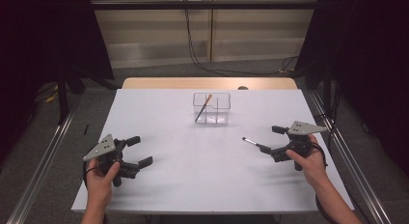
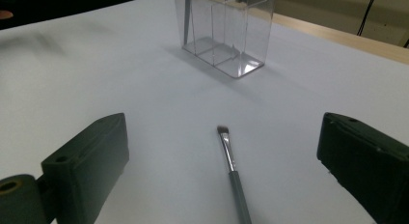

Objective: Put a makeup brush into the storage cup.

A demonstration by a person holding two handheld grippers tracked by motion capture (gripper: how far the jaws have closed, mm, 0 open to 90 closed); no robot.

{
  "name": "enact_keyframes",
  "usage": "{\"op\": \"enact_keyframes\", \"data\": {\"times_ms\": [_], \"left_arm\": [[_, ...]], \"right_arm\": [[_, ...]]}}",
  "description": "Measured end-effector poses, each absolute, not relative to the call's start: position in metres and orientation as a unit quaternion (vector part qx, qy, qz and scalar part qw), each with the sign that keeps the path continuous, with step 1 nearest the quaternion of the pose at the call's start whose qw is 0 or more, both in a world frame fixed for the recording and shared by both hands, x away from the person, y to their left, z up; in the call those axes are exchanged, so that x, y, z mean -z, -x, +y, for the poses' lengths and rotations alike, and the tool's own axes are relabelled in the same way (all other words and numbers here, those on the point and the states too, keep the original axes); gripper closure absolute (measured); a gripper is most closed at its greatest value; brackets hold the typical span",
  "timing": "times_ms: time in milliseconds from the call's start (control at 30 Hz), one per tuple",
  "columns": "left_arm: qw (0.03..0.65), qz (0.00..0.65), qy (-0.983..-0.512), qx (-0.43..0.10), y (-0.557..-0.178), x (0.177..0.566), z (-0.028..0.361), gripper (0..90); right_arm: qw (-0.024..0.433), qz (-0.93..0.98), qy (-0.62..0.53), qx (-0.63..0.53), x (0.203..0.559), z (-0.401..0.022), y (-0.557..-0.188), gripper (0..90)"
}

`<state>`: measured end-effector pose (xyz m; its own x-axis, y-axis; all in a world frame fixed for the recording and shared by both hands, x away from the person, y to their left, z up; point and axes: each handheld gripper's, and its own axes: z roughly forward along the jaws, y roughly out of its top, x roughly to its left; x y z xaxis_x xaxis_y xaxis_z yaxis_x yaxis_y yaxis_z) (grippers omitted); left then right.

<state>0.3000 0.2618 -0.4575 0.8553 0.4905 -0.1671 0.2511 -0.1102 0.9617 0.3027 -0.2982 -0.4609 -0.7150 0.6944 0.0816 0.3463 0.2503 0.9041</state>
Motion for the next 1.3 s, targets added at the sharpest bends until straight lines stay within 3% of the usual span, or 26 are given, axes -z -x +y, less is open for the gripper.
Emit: {"op": "enact_keyframes", "data": {"times_ms": [1300], "left_arm": [[0.616,0.249,-0.742,-0.093,-0.301,0.458,0.259,2.8]], "right_arm": [[0.092,0.865,-0.36,-0.337,0.451,-0.293,-0.325,9.8]]}}
